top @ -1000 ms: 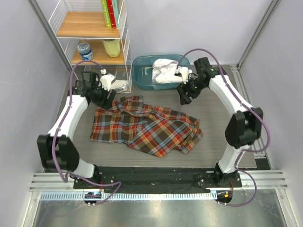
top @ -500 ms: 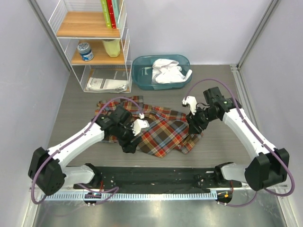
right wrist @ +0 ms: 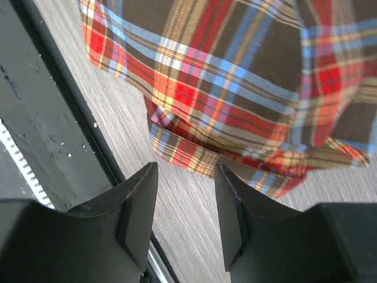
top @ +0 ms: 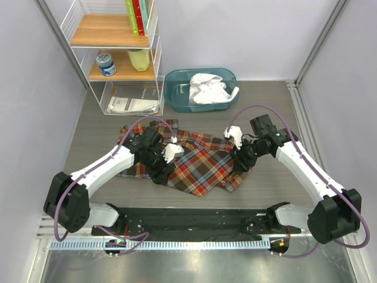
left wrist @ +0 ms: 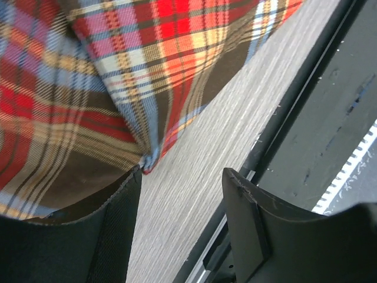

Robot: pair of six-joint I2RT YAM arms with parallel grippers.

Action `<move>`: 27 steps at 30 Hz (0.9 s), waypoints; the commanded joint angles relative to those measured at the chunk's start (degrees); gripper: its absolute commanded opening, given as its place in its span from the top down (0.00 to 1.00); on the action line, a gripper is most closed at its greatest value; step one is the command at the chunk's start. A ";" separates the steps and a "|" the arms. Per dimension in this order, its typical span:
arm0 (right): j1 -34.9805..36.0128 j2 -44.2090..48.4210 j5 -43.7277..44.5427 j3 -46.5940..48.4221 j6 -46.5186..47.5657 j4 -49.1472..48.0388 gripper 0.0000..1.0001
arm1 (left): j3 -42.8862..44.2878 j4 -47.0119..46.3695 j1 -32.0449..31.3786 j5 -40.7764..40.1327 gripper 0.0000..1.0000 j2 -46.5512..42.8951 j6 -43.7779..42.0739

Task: Fold and stack the long sleeve shirts
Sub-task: Flatten the shirt out

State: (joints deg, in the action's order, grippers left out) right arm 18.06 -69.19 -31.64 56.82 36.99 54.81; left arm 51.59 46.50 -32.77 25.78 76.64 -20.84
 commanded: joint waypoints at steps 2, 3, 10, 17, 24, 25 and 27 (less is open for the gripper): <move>1.89 -2.96 0.61 0.40 -0.17 -4.27 0.51 | 0.88 -2.64 0.60 2.17 0.42 3.42 -1.39; 1.89 -3.41 0.96 1.01 -0.17 -4.27 0.51 | 0.88 -3.25 1.65 1.99 0.43 4.12 -1.40; 1.89 -4.38 1.49 2.33 -0.08 -4.36 0.51 | 0.44 -5.89 4.12 2.78 0.42 6.85 -1.84; 1.89 -4.29 2.37 1.81 -0.08 -4.36 0.51 | 1.76 -0.45 2.90 12.36 0.56 7.21 -5.08; 1.89 -4.64 2.72 2.51 -0.61 -4.27 0.51 | 1.84 1.31 -1.15 11.58 0.72 4.31 -5.00; 1.89 -4.38 2.72 2.60 -0.61 -4.36 0.51 | 1.76 1.14 -2.20 11.40 0.73 4.22 -4.74; 1.89 -4.29 2.63 2.68 -0.61 -4.27 0.50 | 1.41 -0.34 -3.34 9.05 0.70 5.00 -3.08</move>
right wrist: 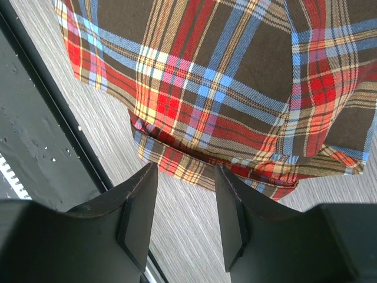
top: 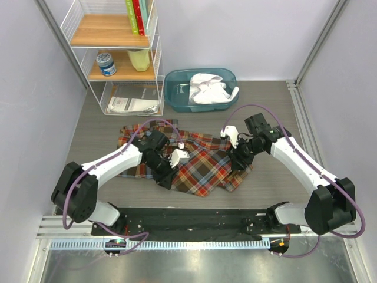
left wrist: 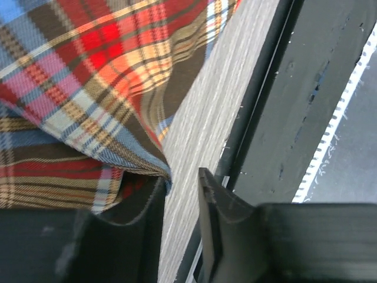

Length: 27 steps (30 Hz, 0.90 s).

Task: Fold and stack the long sleeve shirts
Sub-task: Flatten the shirt out

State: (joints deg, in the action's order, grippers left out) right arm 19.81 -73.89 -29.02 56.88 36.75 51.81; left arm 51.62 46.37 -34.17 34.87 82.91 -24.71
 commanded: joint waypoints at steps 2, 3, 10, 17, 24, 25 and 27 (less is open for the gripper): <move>0.14 0.50 0.19 2.71 -0.54 -1.27 0.50 | 0.68 -2.24 -2.83 -2.17 0.61 -0.30 2.47; 0.14 0.50 0.45 2.97 -0.63 -1.27 0.50 | 0.59 -4.16 -2.83 -4.18 0.56 0.57 3.17; 0.22 2.25 0.54 3.06 -0.37 -0.75 0.43 | 1.19 -5.79 -2.83 -6.59 0.79 2.95 5.02; -0.12 6.99 2.20 2.36 -0.10 -2.85 0.23 | 18.67 10.74 -2.92 13.53 1.00 -5.64 5.98; -1.36 16.48 4.58 -0.80 1.56 -9.35 0.15 | 31.15 6.37 -2.65 13.38 1.00 -6.20 15.38; -1.36 17.71 4.76 -1.94 1.83 -10.84 0.13 | 32.22 5.49 -2.22 13.90 1.00 -5.49 16.52; -1.36 21.93 5.02 -3.44 3.05 -11.91 0.10 | 34.41 1.74 -0.73 15.92 1.00 -3.65 19.51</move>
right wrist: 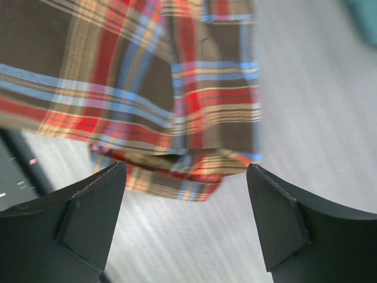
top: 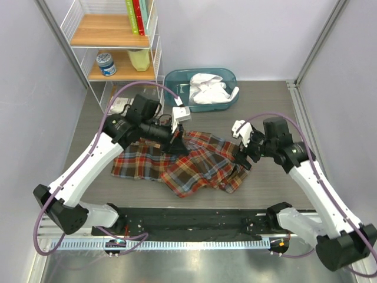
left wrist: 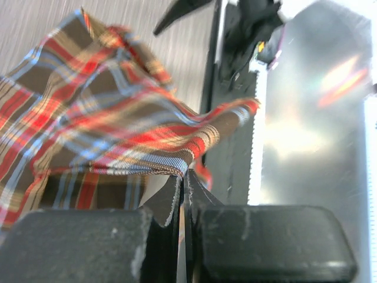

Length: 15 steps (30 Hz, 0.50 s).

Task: Fold and stack the long sleeve shirts
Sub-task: Flatten the shirt out

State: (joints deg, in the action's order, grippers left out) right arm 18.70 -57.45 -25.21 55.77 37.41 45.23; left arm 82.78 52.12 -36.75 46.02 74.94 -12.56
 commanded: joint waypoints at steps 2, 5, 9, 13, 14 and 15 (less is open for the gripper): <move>-0.24 9.87 1.13 -4.78 3.02 -6.82 0.07 | 4.14 -7.36 2.73 5.83 1.00 5.22 12.10; -0.24 14.11 -1.85 -8.12 3.55 -8.14 0.03 | 6.33 -10.80 3.53 6.27 1.00 6.71 15.28; -0.24 20.43 -5.11 -12.34 0.91 -11.48 0.00 | 9.23 -14.66 5.72 6.54 1.00 8.47 19.66; -0.24 21.68 -5.37 -16.64 3.45 -12.53 0.00 | 11.78 -20.12 8.27 8.29 1.00 9.70 25.21; -0.24 21.77 -5.55 -17.35 3.63 -13.49 0.00 | 12.48 -21.43 8.62 8.38 1.00 10.31 26.17; -0.24 21.68 -5.90 -18.06 3.46 -14.64 0.00 | 13.80 -21.88 9.15 8.65 1.00 10.49 27.40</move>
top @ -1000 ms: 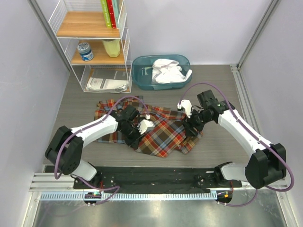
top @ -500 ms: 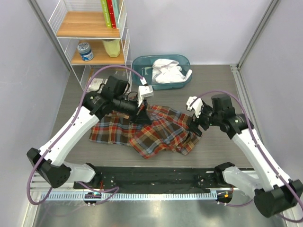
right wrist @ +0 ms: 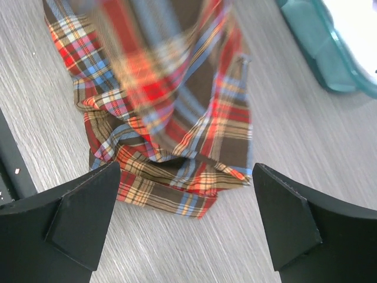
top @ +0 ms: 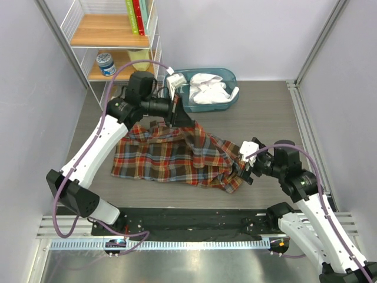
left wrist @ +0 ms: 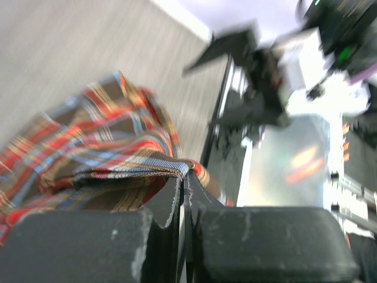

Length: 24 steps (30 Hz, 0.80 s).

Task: Fold and stack the long sleeve shirts
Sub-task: Flatten the shirt out

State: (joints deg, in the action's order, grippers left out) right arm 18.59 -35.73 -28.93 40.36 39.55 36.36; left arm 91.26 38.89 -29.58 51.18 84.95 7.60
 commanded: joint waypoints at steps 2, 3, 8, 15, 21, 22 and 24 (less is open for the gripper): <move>-0.13 -0.31 -3.15 -4.93 -0.69 -11.29 0.00 | 5.94 -10.32 2.34 4.10 1.00 0.57 8.57; -0.13 -0.40 -3.59 -5.72 -1.49 -13.40 0.00 | 5.94 -11.90 2.25 3.84 1.00 0.40 10.06; 1.01 -1.54 -4.56 -11.00 -7.55 -28.08 0.00 | 4.19 -17.35 2.60 3.31 1.00 0.04 15.42; 12.51 -1.63 2.90 -14.43 -15.38 -37.84 0.00 | 2.43 -21.58 2.86 1.21 1.00 -0.22 19.21; 17.62 -5.83 15.64 -15.40 -17.75 -47.76 0.02 | 2.52 -21.84 2.86 1.82 1.00 -0.48 19.21; 17.62 -8.11 17.05 -14.27 -17.67 -48.22 0.04 | 2.43 -21.76 3.04 1.82 1.00 -0.75 19.12; 17.62 -10.06 18.90 -13.47 -17.93 -50.14 0.09 | 1.99 -21.41 3.04 2.17 1.00 -1.10 19.04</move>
State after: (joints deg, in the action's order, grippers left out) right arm 36.01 -42.02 -18.41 25.21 23.68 -4.12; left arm 93.56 20.99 -26.89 52.18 85.71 25.61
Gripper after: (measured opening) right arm 0.960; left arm 0.005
